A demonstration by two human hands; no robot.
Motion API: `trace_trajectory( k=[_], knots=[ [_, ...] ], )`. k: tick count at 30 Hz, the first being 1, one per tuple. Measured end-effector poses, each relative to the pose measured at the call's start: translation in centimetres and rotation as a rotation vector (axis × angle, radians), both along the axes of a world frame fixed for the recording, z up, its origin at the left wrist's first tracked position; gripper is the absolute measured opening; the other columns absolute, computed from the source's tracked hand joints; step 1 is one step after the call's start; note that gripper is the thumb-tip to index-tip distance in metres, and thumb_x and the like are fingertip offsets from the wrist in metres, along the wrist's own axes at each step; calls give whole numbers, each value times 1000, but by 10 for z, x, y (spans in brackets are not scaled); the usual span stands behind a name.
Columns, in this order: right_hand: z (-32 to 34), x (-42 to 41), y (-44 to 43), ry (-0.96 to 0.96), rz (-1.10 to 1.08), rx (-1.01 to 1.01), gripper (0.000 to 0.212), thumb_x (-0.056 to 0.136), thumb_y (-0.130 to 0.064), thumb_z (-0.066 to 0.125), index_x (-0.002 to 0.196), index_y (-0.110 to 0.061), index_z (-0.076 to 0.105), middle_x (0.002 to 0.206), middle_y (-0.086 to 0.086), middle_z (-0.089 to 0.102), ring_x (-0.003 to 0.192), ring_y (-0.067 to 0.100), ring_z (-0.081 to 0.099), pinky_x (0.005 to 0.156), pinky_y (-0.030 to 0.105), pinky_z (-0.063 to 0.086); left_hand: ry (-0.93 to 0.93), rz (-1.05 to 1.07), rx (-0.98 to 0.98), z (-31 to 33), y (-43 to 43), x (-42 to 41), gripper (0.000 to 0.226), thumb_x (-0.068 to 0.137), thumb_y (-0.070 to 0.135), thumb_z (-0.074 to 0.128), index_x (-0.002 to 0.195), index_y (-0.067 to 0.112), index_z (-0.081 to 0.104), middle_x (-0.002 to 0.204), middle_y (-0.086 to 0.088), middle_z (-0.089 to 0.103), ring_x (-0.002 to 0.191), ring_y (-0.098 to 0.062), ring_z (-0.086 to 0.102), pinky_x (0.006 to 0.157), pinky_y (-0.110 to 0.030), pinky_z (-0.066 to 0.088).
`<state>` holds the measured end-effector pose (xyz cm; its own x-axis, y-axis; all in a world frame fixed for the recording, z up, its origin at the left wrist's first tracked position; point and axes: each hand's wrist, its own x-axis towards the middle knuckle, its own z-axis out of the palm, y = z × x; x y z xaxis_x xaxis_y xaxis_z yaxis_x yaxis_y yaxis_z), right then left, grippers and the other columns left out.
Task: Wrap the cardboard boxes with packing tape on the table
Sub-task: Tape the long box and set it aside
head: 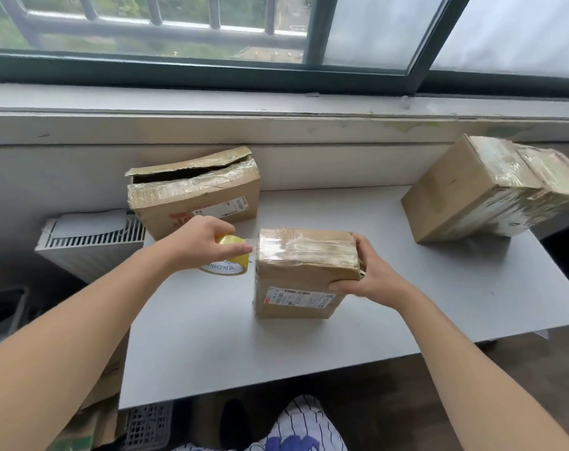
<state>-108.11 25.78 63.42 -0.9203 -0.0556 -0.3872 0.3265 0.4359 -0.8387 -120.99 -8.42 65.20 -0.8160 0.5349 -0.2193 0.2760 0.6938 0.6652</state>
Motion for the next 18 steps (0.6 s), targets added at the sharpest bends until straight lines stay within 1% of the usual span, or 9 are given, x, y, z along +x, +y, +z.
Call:
trace_trajectory(
  k=[2, 4, 7, 8, 10, 12, 13, 15, 18],
  knots=[
    [4, -2, -2, -6, -13, 6, 90, 77, -11, 89, 142, -43, 34, 134, -19, 56, 108, -12, 57, 68, 11, 50, -14, -16, -9, -3, 2, -3, 77, 63, 90, 53, 70, 15, 64, 59, 7, 51, 52, -4, 46, 53, -24, 34],
    [7, -2, -2, -14, -10, 22, 90, 78, -17, 89, 141, -50, 34, 131, -27, 58, 117, -8, 55, 70, 11, 49, -48, -30, -9, -8, 6, -4, 83, 60, 96, 49, 71, 15, 65, 61, 5, 51, 52, -4, 45, 55, -27, 35],
    [13, 2, -5, -15, 25, 121, 90, 80, -29, 87, 142, -60, 29, 136, -34, 53, 132, -4, 47, 91, 24, 50, -84, -20, 21, -15, 7, -4, 92, 54, 105, 46, 73, 18, 67, 63, 4, 54, 53, -3, 47, 54, -26, 38],
    [16, 2, -7, 13, 30, 197, 98, 80, -34, 86, 150, -56, 22, 149, -29, 45, 140, 2, 41, 103, 30, 46, -94, -14, 28, -15, 7, -3, 94, 52, 106, 45, 73, 17, 67, 62, 4, 54, 53, -3, 47, 53, -25, 38],
    [27, 2, -15, 107, 55, 486, 118, 81, -42, 83, 162, -37, -3, 168, -16, 15, 155, 11, 14, 124, 41, 25, -106, -14, 44, -16, 7, -1, 95, 51, 107, 45, 73, 17, 66, 61, 7, 51, 53, -3, 46, 52, -23, 36],
    [37, 0, -33, 206, 211, 892, 119, 85, -58, 70, 162, -23, -14, 171, -6, -8, 157, 19, -10, 126, 57, 3, -112, -17, 58, -16, 6, 2, 96, 51, 106, 46, 73, 15, 65, 60, 7, 49, 52, -4, 44, 50, -21, 34],
    [38, 0, -46, 224, 313, 1047, 116, 87, -69, 58, 162, -17, -13, 171, -1, -12, 157, 22, -15, 124, 62, -4, -115, -20, 63, -17, 6, 4, 95, 53, 104, 47, 73, 13, 64, 60, 7, 49, 52, -4, 44, 50, -21, 34],
    [36, 2, -72, 202, 369, 1162, 115, 88, -82, 39, 162, -7, -10, 171, 10, -11, 157, 28, -13, 122, 64, -11, -117, -30, 67, -21, 5, 7, 89, 61, 97, 51, 74, 10, 64, 62, 4, 49, 53, -5, 44, 52, -23, 35],
    [31, -1, -98, 186, 332, 1155, 120, 87, -85, 34, 160, -1, -8, 170, 18, -9, 157, 33, -12, 124, 59, -8, -104, -36, 60, -25, 5, 12, 68, 76, 78, 58, 72, 10, 63, 63, 1, 51, 54, -6, 45, 53, -27, 37]
  ],
)
